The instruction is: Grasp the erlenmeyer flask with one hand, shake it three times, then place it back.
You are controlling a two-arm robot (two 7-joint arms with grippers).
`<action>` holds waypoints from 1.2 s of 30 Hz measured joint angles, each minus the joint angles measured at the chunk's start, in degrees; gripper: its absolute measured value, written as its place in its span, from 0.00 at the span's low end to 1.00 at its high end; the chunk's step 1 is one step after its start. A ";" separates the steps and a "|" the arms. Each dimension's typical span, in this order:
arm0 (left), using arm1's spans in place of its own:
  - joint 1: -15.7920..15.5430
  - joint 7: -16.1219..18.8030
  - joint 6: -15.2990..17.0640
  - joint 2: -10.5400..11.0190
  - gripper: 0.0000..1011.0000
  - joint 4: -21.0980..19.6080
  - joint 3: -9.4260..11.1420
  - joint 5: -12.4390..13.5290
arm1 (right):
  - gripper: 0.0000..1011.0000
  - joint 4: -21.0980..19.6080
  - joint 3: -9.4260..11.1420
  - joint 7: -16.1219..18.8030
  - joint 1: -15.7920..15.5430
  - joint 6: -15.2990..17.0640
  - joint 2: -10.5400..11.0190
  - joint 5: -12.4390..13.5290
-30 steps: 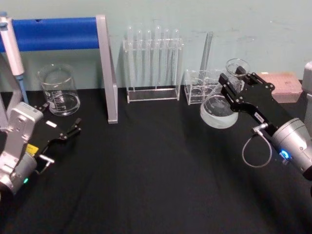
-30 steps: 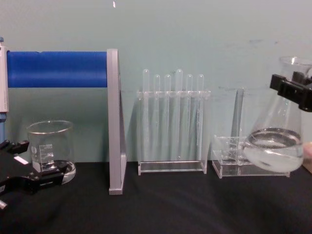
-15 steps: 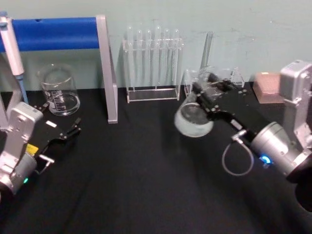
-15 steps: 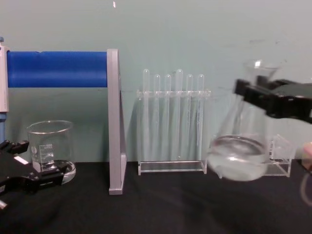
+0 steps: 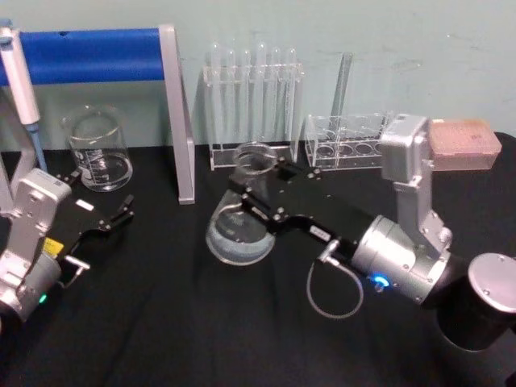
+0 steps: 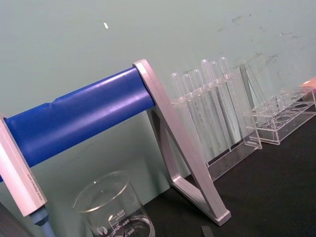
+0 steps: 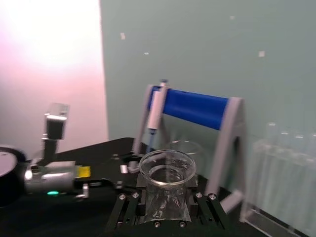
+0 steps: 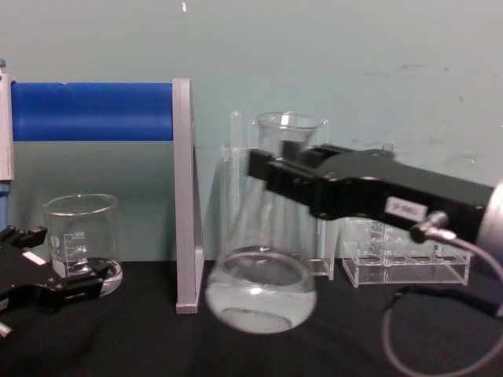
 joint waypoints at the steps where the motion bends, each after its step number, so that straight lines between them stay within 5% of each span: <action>1: 0.00 0.00 0.00 0.00 0.99 0.01 0.00 0.00 | 0.44 0.14 -0.37 0.27 0.23 0.03 -0.03 0.10; 10: 0.00 0.00 0.00 0.00 0.99 0.00 0.00 0.00 | 0.44 1.31 -3.26 1.72 2.26 0.13 -0.15 1.09; 16: 0.00 0.00 0.00 0.00 0.99 0.00 0.00 0.00 | 0.44 1.69 -3.03 0.48 2.51 -0.31 -0.10 1.35; 23: 0.00 0.00 0.00 0.00 0.99 0.00 0.00 0.00 | 0.44 1.20 0.09 -3.54 1.23 -1.05 0.56 1.27; 36: 0.00 0.00 0.00 0.00 0.99 0.00 0.00 0.00 | 0.44 -2.41 11.13 -13.52 -5.48 -1.04 2.51 -0.52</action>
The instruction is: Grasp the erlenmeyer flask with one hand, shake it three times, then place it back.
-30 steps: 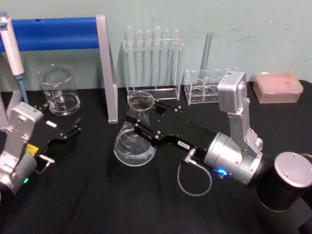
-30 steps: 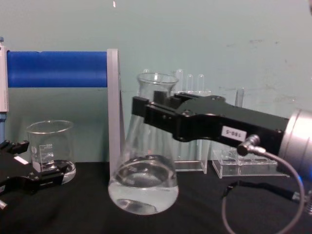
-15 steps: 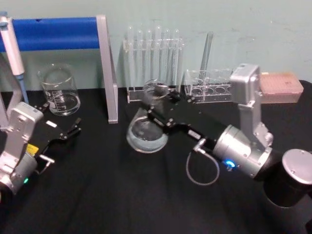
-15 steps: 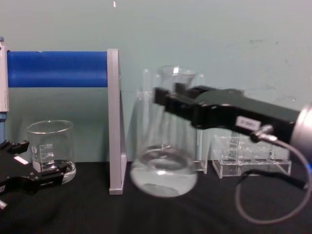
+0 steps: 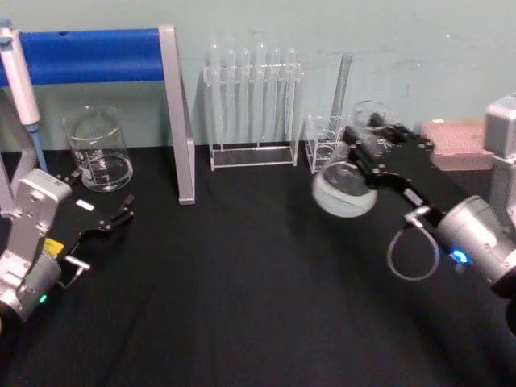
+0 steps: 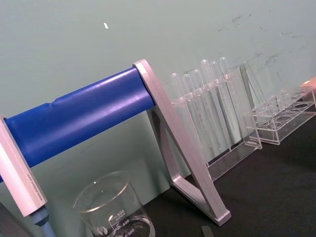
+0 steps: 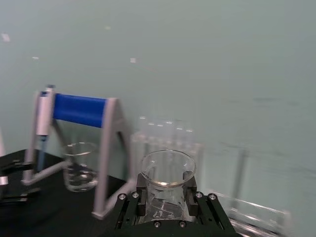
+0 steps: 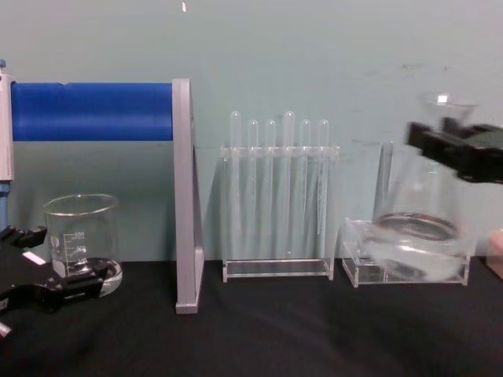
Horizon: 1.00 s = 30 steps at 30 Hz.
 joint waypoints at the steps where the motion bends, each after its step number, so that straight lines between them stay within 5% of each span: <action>1: 0.00 0.00 0.00 0.00 0.99 0.00 0.00 0.00 | 0.44 -0.31 0.61 -0.36 -0.47 0.05 0.10 -0.08; 7: 0.00 0.00 0.00 0.00 0.99 0.00 0.00 0.00 | 0.44 -2.03 3.82 -1.99 -3.21 0.26 0.53 -0.69; 14: 0.00 0.00 0.00 0.00 0.99 0.00 0.00 0.00 | 0.44 -2.48 4.30 -0.59 -3.72 0.59 0.24 -1.08; 21: 0.00 0.00 0.00 0.00 0.99 0.00 0.00 0.00 | 0.44 -1.55 1.19 3.86 -1.71 1.12 -0.73 -1.21; 30: 0.00 0.00 0.00 0.00 0.99 0.00 0.00 0.00 | 0.44 0.57 -5.40 9.74 2.05 1.36 -1.87 -0.73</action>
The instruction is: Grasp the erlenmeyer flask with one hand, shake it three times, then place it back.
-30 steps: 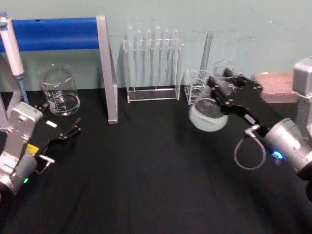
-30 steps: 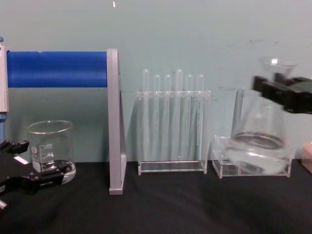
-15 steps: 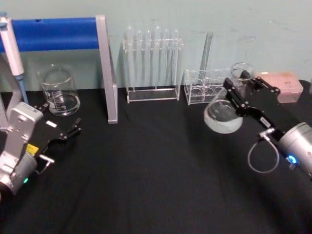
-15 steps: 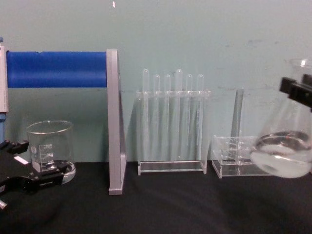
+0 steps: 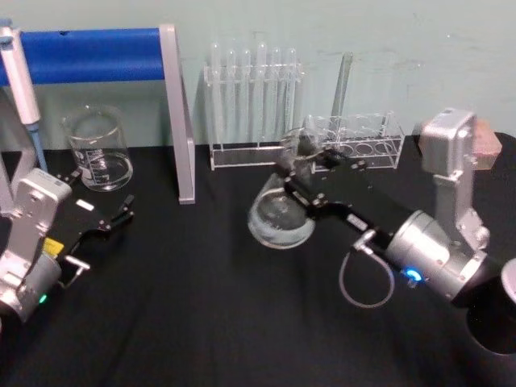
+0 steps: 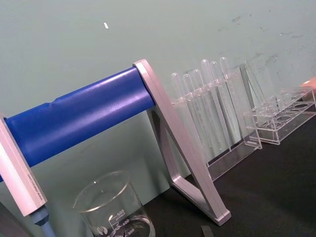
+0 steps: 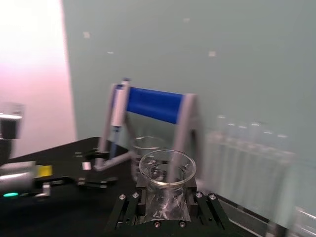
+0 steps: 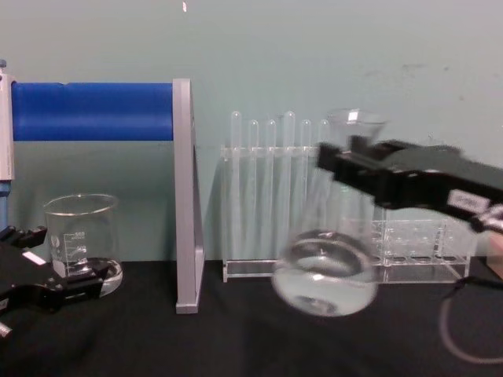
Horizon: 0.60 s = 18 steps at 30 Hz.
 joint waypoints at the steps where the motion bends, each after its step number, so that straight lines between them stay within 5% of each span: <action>1: 0.00 0.00 0.00 0.00 0.99 0.00 0.00 0.00 | 0.44 0.21 -1.14 0.99 0.53 0.01 -0.07 0.23; 11: 0.00 0.00 0.00 0.00 0.99 0.00 0.00 0.00 | 0.44 0.90 -5.45 3.56 2.64 -0.08 -0.08 1.48; 18: 0.00 0.00 0.00 0.00 0.99 0.00 0.00 0.00 | 0.44 0.47 -4.79 2.10 2.24 -0.52 0.90 2.03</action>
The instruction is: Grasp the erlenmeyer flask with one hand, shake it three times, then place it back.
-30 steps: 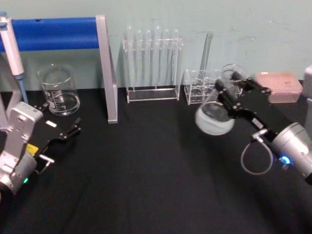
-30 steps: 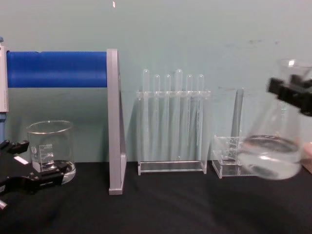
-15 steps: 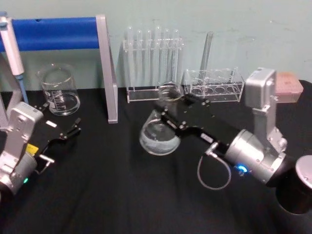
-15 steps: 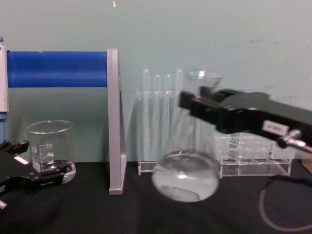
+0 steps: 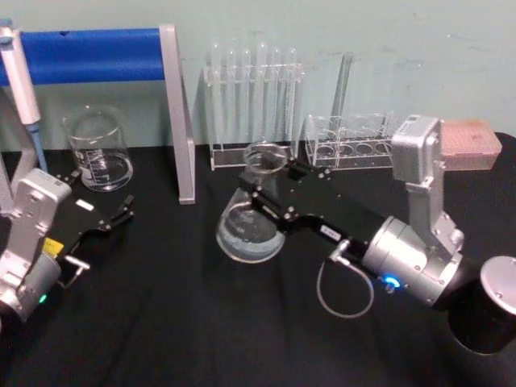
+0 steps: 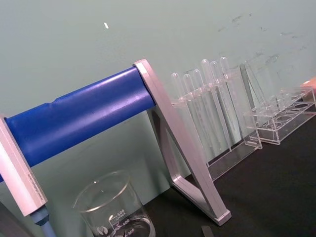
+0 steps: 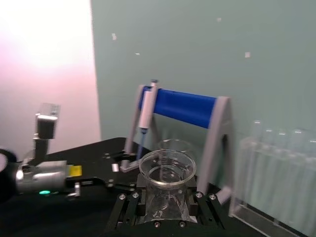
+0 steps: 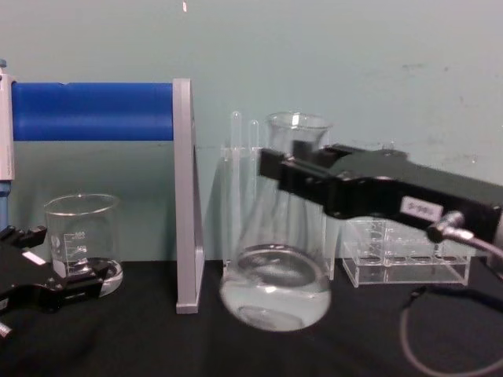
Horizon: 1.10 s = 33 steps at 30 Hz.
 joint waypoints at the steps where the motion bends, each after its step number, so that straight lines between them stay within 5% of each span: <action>1: 0.00 0.00 0.00 0.00 0.99 0.00 0.00 0.00 | 0.44 -0.08 0.20 -0.25 -0.11 -0.05 0.11 0.04; 6: 0.00 0.00 0.00 0.00 0.99 0.00 0.00 0.00 | 0.44 -0.62 2.34 -2.62 -1.25 -0.37 0.89 0.10; 22: 0.00 0.00 0.00 0.00 0.99 0.00 0.00 0.00 | 0.44 -3.05 13.87 -11.72 -7.67 -0.55 2.17 -1.41; 33: 0.00 0.00 0.00 0.00 0.99 0.00 0.00 0.00 | 0.44 -2.24 15.75 -11.71 -7.52 -0.31 0.89 -2.65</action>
